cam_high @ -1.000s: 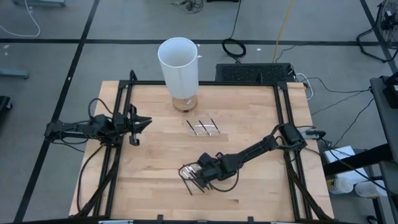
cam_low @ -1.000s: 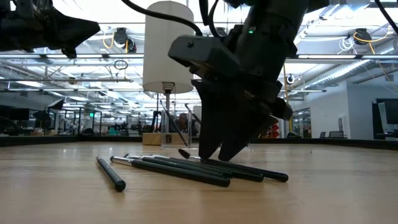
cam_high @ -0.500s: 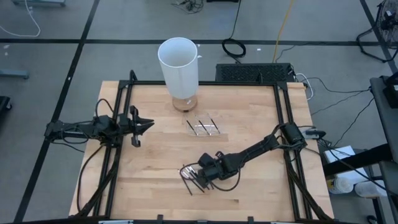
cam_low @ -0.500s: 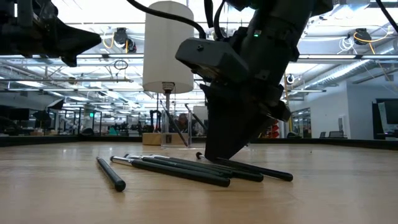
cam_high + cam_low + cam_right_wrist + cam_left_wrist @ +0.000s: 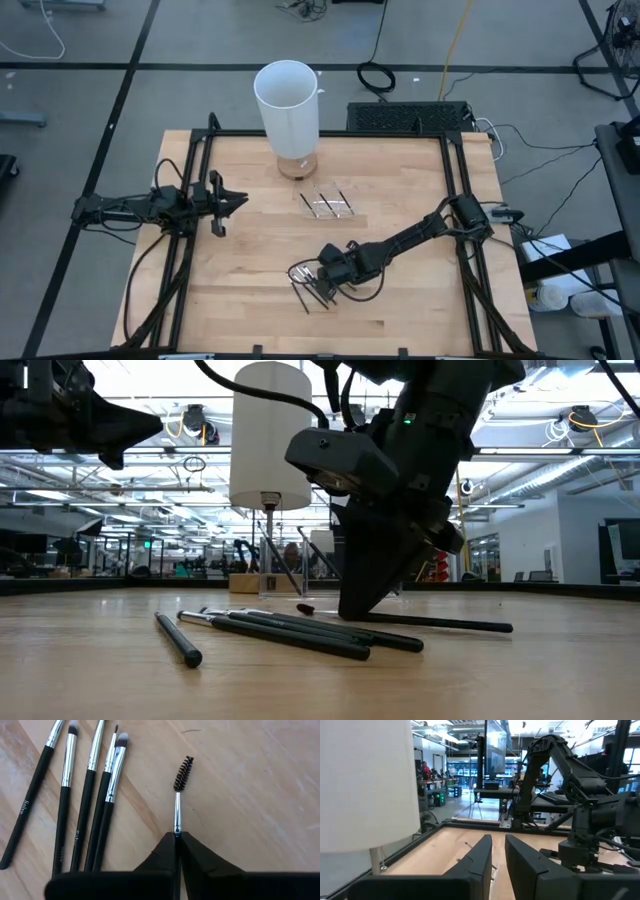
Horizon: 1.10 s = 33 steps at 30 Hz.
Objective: Pick & Place Makeup Supplies
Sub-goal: Put the makeup brush into the transparent organizer
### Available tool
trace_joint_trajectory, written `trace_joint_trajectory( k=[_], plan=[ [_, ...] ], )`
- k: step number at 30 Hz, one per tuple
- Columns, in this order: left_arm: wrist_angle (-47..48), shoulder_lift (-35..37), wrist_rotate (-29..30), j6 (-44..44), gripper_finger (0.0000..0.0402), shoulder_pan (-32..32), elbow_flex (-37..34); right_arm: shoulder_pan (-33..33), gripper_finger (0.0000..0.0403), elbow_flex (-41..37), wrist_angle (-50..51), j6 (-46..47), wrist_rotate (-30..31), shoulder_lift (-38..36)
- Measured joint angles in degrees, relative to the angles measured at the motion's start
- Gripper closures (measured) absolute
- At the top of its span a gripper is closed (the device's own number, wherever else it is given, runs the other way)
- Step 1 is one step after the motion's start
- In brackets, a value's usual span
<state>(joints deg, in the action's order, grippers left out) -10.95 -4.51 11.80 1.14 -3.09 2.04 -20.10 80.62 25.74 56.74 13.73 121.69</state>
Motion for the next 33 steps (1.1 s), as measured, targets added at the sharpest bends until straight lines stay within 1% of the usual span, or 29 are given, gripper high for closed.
trace_joint_trajectory(
  k=[6, 9, 12, 13, 15, 17, 20, 22, 24, 26, 29, 32, 33],
  plan=[
    [0.2, 0.0, -7.2, -2.0, 0.0339, 0.0, 0.0, 0.0, 0.0402, -0.2, -5.6, -5.1, 8.3, -2.1],
    [-1.1, 0.0, -7.8, -2.5, 0.0339, 0.0, 0.0, 0.1, 0.0402, -0.5, -8.9, -9.9, 13.4, -3.9],
    [-1.1, 0.0, -8.2, -3.0, 0.0339, 0.0, 0.0, 0.3, 0.0402, -0.1, -15.2, -15.1, 17.7, -6.5],
    [-1.2, 0.0, -8.8, -2.8, 0.0339, 0.0, 0.0, 0.3, 0.0402, -0.1, -16.9, -17.0, 18.3, -7.3],
    [-1.1, 0.0, -9.8, -2.6, 0.0339, 0.0, 0.0, 0.2, 0.0403, -0.3, -20.5, -21.6, 19.8, -8.4],
    [-1.3, 0.0, -11.5, -3.3, 0.0339, 0.0, 0.0, 0.2, 0.0403, -0.3, -26.8, -27.8, 22.5, -9.0],
    [-1.5, 0.0, -14.9, -4.5, 0.0339, 0.0, 0.0, 0.2, 0.0403, -0.2, -40.2, -41.2, 25.7, -10.0],
    [-2.0, 0.0, -16.8, -4.9, 0.0339, 0.0, 0.0, 0.3, 0.0403, -0.1, -48.6, -50.0, 25.8, -10.1],
    [-2.2, 0.0, -18.7, -6.1, 0.0339, 0.0, 0.0, 0.2, 0.0403, -0.1, -54.7, -56.1, 26.6, -9.9],
    [-2.7, 0.0, -20.1, -6.8, 0.0339, 0.0, 0.0, 0.4, 0.0403, -0.1, -58.5, -59.4, 26.7, -9.6],
    [-2.6, 0.0, -20.4, -7.3, 0.0339, -0.1, 0.0, 1.1, 0.0403, -0.1, -64.4, -62.8, 26.5, -8.6],
    [-2.6, -1.1, -20.4, -8.1, 0.0339, -0.6, 0.0, 2.6, 0.0403, -0.1, -70.9, -64.4, 21.1, -6.8],
    [-2.6, -1.7, -20.4, -8.7, 0.0339, -0.9, 0.0, 3.1, 0.0403, -0.1, -73.2, -64.9, 20.1, -6.0]
  ],
)
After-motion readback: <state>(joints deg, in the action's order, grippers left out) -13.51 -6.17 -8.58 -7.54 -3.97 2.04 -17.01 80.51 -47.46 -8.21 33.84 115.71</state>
